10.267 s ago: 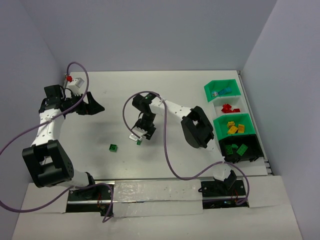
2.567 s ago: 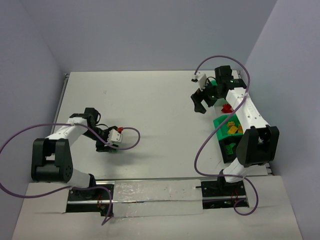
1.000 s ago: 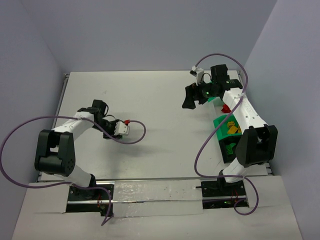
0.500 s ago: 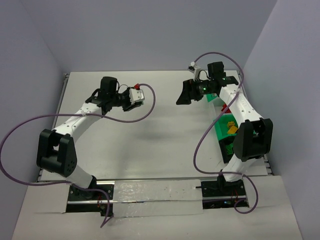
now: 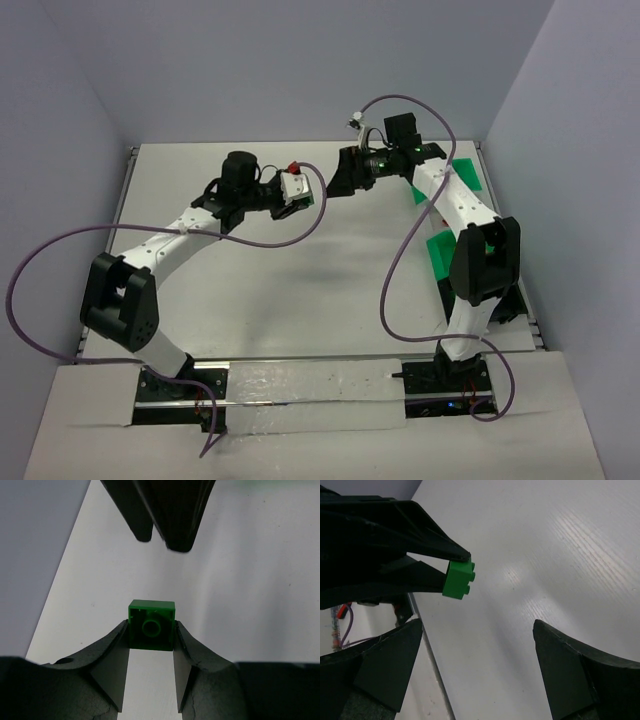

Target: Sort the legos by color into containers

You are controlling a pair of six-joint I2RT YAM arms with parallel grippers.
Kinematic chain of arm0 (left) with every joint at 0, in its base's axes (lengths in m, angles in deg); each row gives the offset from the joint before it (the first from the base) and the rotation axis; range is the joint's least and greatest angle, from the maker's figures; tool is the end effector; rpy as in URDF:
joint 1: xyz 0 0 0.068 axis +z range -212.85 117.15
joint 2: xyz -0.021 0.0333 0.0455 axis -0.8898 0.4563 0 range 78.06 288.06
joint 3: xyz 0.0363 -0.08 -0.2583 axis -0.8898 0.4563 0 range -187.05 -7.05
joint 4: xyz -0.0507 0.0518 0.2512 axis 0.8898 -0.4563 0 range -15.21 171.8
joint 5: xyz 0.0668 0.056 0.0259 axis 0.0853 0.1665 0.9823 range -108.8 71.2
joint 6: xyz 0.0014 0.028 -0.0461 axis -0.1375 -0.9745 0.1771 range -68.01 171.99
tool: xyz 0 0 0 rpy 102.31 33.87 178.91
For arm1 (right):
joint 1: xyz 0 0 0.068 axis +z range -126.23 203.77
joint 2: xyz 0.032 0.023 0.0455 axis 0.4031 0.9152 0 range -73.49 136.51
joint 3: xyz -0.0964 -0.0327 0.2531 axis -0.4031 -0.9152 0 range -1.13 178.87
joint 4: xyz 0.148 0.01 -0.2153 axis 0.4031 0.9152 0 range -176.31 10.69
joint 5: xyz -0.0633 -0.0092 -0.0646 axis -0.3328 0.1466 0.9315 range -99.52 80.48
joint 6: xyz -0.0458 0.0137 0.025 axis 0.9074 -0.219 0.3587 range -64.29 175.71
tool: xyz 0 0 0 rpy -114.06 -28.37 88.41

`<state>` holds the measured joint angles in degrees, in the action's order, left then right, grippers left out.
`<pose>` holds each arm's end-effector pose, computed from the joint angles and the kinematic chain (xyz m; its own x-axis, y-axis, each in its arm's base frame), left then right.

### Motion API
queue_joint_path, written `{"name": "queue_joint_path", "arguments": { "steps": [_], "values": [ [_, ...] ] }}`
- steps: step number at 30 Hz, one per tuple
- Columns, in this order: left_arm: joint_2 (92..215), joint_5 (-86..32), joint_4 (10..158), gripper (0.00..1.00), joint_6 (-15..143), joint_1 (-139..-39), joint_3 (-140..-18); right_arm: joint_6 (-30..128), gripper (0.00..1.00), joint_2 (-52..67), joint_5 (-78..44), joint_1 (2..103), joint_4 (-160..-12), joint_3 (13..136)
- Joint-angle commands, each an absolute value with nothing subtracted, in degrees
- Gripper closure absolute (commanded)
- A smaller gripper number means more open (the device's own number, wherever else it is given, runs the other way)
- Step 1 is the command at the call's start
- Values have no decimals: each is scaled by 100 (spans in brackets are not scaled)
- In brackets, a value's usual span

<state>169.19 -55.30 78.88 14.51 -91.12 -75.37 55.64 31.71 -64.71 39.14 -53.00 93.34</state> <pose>0.3131 -0.1925 0.2932 0.2156 0.4396 -0.8720 0.9091 0.2355 0.3435 0.3865 0.1366 0.3159 -0.6712 -0.1837 -0.7182 -0.7196 0.3942 0.5717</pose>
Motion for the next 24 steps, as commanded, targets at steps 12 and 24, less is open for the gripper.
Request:
{"name": "queue_joint_path", "arguments": {
  "steps": [12, 24],
  "values": [
    [17121, -5387, 8557, 100, 1772, -9335, -7973, 4747, 6, 3689, -6832, 4178, -5941, 9924],
    [17131, -5386, 8691, 100, 1825, -9362, -8008, 4543, 34, 3989, -6911, 4285, -6030, 10118]
  ]
}}
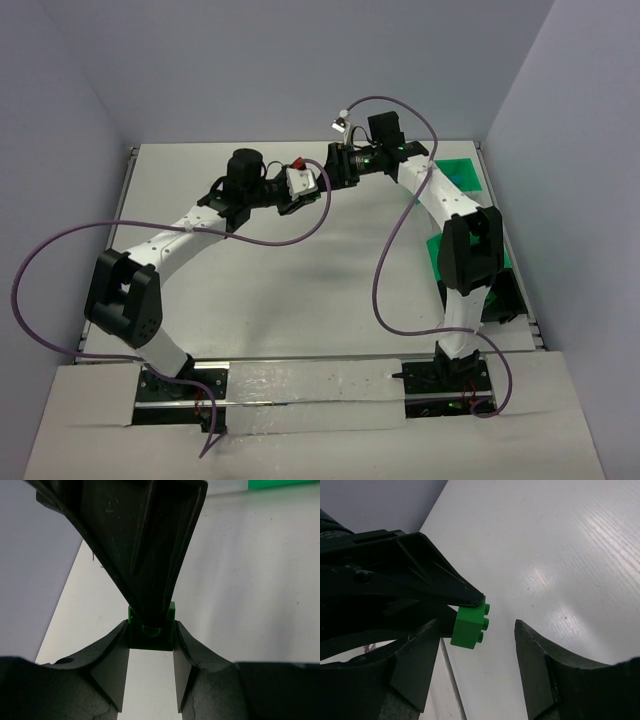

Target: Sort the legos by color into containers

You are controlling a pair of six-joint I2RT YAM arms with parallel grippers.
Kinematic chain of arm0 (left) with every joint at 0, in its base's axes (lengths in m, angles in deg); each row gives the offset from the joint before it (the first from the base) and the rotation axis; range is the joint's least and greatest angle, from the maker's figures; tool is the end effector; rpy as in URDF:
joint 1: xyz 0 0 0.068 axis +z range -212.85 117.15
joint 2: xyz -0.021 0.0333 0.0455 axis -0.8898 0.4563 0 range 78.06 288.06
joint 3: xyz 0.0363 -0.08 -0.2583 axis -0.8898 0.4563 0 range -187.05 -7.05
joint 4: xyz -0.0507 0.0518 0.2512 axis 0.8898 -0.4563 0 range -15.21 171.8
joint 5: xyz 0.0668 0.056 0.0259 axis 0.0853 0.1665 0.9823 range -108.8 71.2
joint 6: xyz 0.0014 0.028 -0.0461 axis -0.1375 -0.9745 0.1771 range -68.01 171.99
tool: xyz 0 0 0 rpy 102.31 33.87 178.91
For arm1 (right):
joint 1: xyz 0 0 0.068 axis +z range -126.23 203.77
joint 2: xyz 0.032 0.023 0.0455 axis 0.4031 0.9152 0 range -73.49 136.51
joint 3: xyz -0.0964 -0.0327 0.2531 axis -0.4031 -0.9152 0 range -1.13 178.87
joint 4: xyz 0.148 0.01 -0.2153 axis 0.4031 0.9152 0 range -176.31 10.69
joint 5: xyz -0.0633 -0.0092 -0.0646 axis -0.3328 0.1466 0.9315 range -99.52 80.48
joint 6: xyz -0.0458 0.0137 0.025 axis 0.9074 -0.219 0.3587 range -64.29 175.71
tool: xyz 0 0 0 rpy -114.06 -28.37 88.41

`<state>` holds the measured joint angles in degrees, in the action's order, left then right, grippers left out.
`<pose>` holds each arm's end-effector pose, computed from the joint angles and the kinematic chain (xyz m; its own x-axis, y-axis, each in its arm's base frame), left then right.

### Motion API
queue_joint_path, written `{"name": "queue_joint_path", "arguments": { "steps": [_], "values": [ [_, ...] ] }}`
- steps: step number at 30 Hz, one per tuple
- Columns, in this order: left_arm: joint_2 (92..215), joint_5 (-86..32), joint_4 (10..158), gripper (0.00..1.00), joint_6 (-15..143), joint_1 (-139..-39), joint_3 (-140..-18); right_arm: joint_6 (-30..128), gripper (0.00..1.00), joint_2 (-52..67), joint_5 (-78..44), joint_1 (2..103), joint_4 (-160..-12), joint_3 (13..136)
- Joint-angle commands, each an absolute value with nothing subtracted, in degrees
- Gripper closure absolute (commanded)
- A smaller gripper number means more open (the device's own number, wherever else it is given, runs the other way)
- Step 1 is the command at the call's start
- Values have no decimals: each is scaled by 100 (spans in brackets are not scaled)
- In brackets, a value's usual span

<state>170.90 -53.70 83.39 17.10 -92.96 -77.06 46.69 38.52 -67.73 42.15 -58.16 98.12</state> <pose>0.3172 -0.2075 0.3000 0.2423 0.4019 -0.8830 0.8950 0.2588 0.3634 0.4091 0.1678 0.3018 -0.7354 -0.1573 -0.6591 -0.6687 0.3260 0.6683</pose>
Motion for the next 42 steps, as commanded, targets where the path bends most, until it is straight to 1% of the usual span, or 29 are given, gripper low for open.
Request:
{"name": "queue_joint_path", "arguments": {
  "steps": [1, 5, 7, 10, 11, 12, 13, 14, 15, 17, 18, 21, 24, 27, 29, 31, 33, 38, 42],
  "values": [
    [17135, -5374, 8720, 100, 1838, -9366, -8013, 4538, 37, 3993, -6920, 4293, -6030, 10131],
    [17131, -5363, 8768, 100, 1860, -9388, -8011, 4523, 51, 3991, -6955, 4302, -6056, 10120],
    [17131, -5367, 8768, 100, 1860, -9382, -8008, 4510, 54, 3983, -6972, 4302, -6080, 10105],
    [17146, -5330, 8762, 99, 1866, -9397, -7991, 4508, 70, 3951, -7031, 4308, -6109, 10070],
    [17161, -5262, 8747, 94, 1874, -9397, -7997, 4508, 79, 3927, -7028, 4305, -6115, 10059],
    [17178, -5203, 8736, 85, 1883, -9397, -8011, 4513, 92, 3901, -7025, 4302, -6118, 10050],
    [17190, -5145, 8727, 64, 1892, -9403, -8017, 4534, 99, 3881, -7014, 4302, -6106, 10047],
    [17198, -5074, 8724, 48, 1906, -9411, -8023, 4554, 100, 3858, -6997, 4297, -6084, 10042],
    [17207, -4991, 8724, 37, 1939, -9420, -8026, 4587, 100, 3805, -6974, 4277, -6047, 10039],
    [17205, -4750, 8687, 6, 1965, -9414, -8035, 4724, 100, 3643, -6922, 4192, -5871, 10003],
    [17191, -4660, 8642, 1, 1965, -9404, -8035, 4814, 100, 3542, -6886, 4119, -5751, 9970],
    [17087, -4690, 8621, 1, 2076, -9305, -7925, 5246, 100, 3230, -6759, 3816, -5239, 9820],
    [16916, -4900, 8542, 1, 2303, -9142, -7786, 6120, 100, 2758, -6337, 3335, -4524, 9527],
    [16876, -4946, 8323, 1, 2483, -9021, -7773, 7008, 100, 2463, -5831, 3078, -3806, 9400],
    [16998, -4796, 8134, 1, 2644, -8982, -7914, 7702, 100, 2206, -5486, 2880, -3195, 9400],
    [17175, -4711, 7753, 1, 2780, -8952, -8158, 8027, 100, 1933, -5190, 2806, -3038, 9299],
    [17432, -4702, 7250, 1, 3125, -8877, -8539, 8279, 100, 1534, -4731, 2441, -2686, 8888],
    [17802, -4747, 7169, 1, 3570, -8701, -9022, 8801, 100, 940, -4269, 1331, -1683, 8546],
    [17954, -4788, 7267, 1, 3654, -8686, -9056, 9460, 100, 568, -3699, 789, -1156, 8194]
  ]
}}
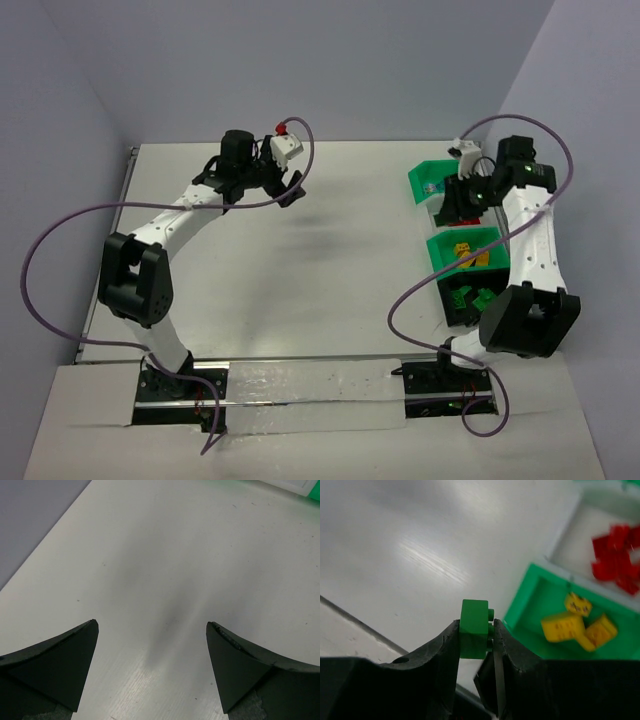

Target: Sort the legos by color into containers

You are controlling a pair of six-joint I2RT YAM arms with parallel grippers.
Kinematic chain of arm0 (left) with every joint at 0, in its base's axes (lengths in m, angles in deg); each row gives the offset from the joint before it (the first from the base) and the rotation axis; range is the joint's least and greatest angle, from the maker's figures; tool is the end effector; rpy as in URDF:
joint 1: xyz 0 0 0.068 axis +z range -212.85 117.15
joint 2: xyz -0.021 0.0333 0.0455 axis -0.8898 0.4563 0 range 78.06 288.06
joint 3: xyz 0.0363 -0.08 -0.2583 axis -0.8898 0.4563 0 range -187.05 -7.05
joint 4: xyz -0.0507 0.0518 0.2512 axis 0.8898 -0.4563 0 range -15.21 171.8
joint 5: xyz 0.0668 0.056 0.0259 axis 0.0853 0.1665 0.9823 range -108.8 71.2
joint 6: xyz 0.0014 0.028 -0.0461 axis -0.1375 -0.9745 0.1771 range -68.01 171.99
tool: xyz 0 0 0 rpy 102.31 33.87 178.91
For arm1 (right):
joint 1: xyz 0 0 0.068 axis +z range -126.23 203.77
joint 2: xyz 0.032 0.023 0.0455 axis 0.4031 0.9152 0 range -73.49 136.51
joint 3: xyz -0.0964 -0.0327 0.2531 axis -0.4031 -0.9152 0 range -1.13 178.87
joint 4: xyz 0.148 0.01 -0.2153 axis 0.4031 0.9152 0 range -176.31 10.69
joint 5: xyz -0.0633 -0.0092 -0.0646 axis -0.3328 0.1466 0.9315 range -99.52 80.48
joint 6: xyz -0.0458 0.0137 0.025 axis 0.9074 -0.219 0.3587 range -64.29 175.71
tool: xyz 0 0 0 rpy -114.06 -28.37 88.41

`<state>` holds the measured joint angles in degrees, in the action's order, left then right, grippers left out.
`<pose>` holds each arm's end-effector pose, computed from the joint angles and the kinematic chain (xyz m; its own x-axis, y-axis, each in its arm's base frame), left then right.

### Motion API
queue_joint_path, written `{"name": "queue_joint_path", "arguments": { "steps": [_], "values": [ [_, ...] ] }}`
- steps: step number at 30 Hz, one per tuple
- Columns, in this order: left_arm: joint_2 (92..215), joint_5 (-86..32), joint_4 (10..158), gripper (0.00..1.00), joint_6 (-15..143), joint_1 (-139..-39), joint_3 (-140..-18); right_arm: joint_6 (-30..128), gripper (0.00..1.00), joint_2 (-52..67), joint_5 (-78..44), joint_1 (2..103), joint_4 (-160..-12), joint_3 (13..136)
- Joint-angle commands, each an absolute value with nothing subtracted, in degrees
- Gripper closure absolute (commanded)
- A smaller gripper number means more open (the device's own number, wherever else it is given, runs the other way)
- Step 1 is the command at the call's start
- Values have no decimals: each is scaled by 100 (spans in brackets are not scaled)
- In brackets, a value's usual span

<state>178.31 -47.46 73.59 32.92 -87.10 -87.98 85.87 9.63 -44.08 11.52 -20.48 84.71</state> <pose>0.3682 -0.1846 0.3002 -0.1537 0.3838 -0.9105 0.8447 0.5292 0.0805 0.2749 -0.0390 0.3549 -0.7154 -0.2681 -0.6453 -0.5036 0.8379 0.2102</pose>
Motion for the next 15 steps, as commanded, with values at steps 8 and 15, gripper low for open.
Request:
{"name": "queue_joint_path", "arguments": {
  "steps": [8, 15],
  "values": [
    [18258, -4877, 7222, 1, 4053, -8655, -9342, 10181, 100, 231, -2571, -183, -988, 7188],
    [18272, -4646, 7031, 1, 4194, -8563, -9400, 9917, 100, 410, -1708, -295, -1783, 6657]
  ]
}}
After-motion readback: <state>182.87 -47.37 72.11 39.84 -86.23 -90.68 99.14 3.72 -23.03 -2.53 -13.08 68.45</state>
